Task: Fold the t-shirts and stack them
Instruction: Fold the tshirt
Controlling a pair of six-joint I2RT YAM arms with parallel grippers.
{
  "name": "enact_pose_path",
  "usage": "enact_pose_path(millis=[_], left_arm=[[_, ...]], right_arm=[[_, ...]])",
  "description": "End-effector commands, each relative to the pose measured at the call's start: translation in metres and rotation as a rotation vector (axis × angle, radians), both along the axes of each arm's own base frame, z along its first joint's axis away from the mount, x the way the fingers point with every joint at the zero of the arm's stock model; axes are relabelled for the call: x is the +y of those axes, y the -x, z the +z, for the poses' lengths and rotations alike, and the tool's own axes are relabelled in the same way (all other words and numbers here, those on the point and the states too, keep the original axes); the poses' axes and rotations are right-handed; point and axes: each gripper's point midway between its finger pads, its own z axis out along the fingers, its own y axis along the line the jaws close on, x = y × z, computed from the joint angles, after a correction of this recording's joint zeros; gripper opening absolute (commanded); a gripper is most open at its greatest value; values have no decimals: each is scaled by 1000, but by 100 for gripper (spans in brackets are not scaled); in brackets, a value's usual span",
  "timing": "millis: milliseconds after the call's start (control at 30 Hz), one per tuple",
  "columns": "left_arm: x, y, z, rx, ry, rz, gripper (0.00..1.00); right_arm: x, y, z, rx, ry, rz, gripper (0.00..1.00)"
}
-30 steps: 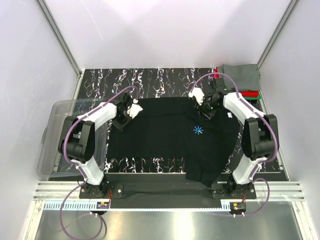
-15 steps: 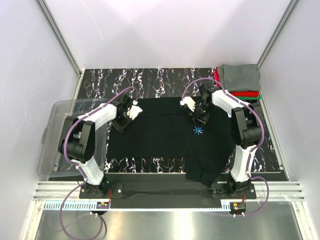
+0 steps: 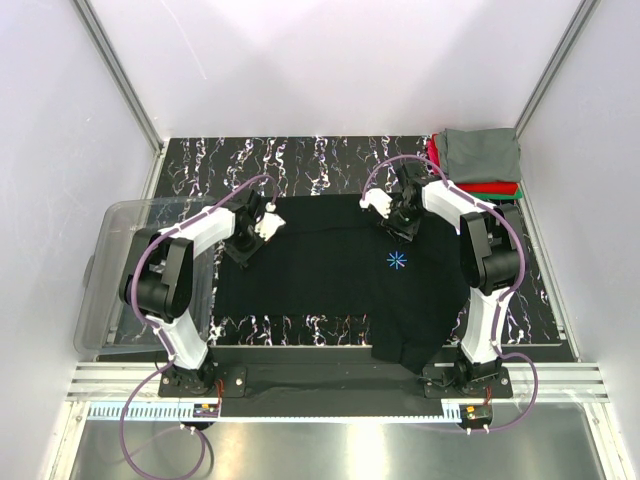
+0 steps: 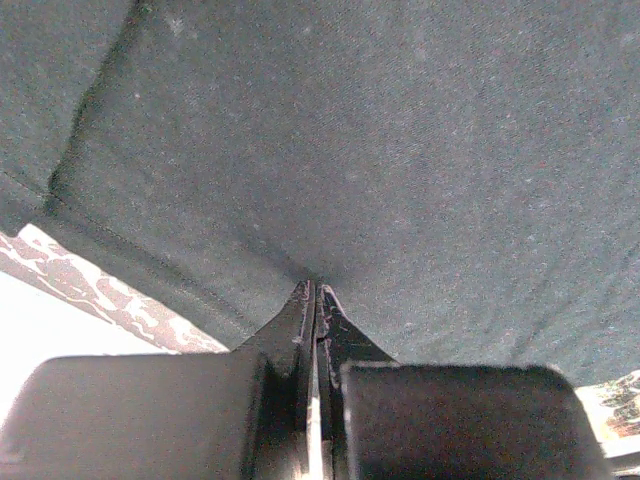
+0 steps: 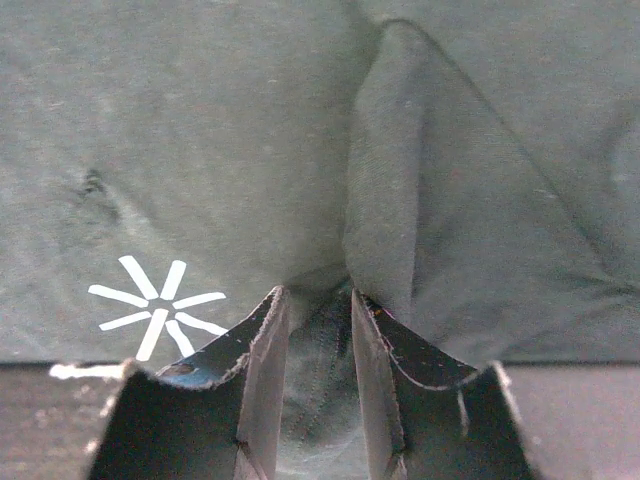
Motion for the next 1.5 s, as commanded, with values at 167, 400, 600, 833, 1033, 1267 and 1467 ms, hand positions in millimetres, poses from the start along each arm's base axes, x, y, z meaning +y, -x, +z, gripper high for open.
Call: enact_pose_path(millis=[167, 400, 600, 833, 1033, 1267, 1467], left_arm=[[-9, -13, 4, -27, 40, 6, 0], [-12, -10, 1, -13, 54, 10, 0], [-14, -11, -1, -9, 62, 13, 0], [-13, -13, 1, -18, 59, 9, 0], [-14, -10, -1, -9, 64, 8, 0], [-15, -13, 0, -14, 63, 7, 0], [-14, -10, -3, -7, 55, 7, 0]], right_arm=[[-2, -46, 20, -164, 35, -17, 41], [1, -61, 44, -253, 8, -48, 41], [1, -68, 50, -292, 12, -48, 41], [-2, -75, 62, -342, 14, -63, 40], [-7, -72, 80, -384, 3, -64, 40], [-8, -53, 79, -367, -4, -25, 34], [-7, -31, 63, -277, -26, 1, 25]])
